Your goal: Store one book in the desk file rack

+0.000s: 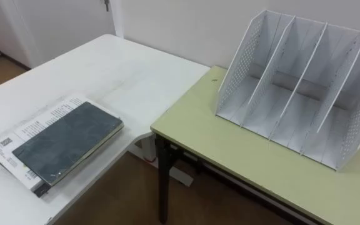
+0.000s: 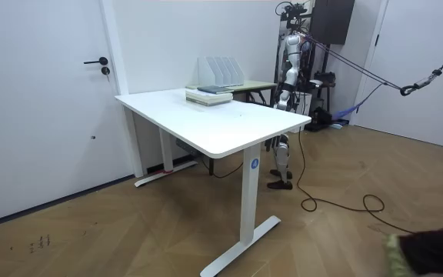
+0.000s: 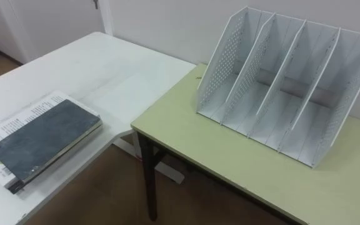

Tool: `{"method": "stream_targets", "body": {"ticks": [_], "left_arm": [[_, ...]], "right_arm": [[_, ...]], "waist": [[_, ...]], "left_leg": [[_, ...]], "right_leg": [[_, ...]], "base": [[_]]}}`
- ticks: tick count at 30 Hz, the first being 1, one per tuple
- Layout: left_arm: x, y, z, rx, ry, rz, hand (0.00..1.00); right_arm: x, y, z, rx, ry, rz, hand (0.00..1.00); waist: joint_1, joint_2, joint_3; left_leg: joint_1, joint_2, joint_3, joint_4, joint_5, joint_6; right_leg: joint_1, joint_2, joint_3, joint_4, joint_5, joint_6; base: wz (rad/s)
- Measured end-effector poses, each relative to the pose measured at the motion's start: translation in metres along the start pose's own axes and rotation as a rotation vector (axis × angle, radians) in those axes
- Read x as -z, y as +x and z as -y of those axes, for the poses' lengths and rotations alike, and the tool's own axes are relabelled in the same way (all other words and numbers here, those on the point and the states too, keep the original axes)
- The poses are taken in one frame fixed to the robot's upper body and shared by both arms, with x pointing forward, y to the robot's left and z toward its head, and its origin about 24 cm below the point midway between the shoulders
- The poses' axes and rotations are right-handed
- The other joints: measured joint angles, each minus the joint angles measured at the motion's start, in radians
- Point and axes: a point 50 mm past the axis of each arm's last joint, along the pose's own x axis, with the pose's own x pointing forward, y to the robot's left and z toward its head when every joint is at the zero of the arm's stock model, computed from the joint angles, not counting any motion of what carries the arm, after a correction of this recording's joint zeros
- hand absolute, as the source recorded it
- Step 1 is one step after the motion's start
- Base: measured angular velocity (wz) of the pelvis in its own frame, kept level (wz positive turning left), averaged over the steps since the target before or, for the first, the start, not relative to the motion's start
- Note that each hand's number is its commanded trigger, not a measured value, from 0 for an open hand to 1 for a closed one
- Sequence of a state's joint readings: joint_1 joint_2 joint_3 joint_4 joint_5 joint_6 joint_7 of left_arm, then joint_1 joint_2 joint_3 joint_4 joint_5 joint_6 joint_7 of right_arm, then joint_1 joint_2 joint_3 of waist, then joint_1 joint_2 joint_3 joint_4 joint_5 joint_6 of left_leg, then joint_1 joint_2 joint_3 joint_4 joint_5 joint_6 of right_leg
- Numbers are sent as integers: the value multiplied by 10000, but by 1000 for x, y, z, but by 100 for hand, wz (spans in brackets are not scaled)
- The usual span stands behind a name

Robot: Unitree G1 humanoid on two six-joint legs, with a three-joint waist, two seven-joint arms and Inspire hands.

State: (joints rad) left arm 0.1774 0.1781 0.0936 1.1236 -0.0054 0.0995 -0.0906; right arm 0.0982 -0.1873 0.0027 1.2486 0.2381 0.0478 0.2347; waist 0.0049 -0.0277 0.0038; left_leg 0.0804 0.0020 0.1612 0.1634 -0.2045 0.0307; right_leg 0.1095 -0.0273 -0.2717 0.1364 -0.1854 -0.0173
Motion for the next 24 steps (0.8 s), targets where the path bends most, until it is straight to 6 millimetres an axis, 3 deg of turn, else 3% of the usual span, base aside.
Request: {"method": "stream_targets", "body": {"ticks": [24], "left_arm": [[0, 0, -1, -96, 407, 183, 0]], "right_arm": [[1, 0, -1, -75, -110, 15, 0]], "waist": [[4, -21, -9]], "left_leg": [[4, 0, -11, 30, 0, 0]], "right_leg": [[17, -7, -20, -2, -1, -2]], "base": [[0]]}}
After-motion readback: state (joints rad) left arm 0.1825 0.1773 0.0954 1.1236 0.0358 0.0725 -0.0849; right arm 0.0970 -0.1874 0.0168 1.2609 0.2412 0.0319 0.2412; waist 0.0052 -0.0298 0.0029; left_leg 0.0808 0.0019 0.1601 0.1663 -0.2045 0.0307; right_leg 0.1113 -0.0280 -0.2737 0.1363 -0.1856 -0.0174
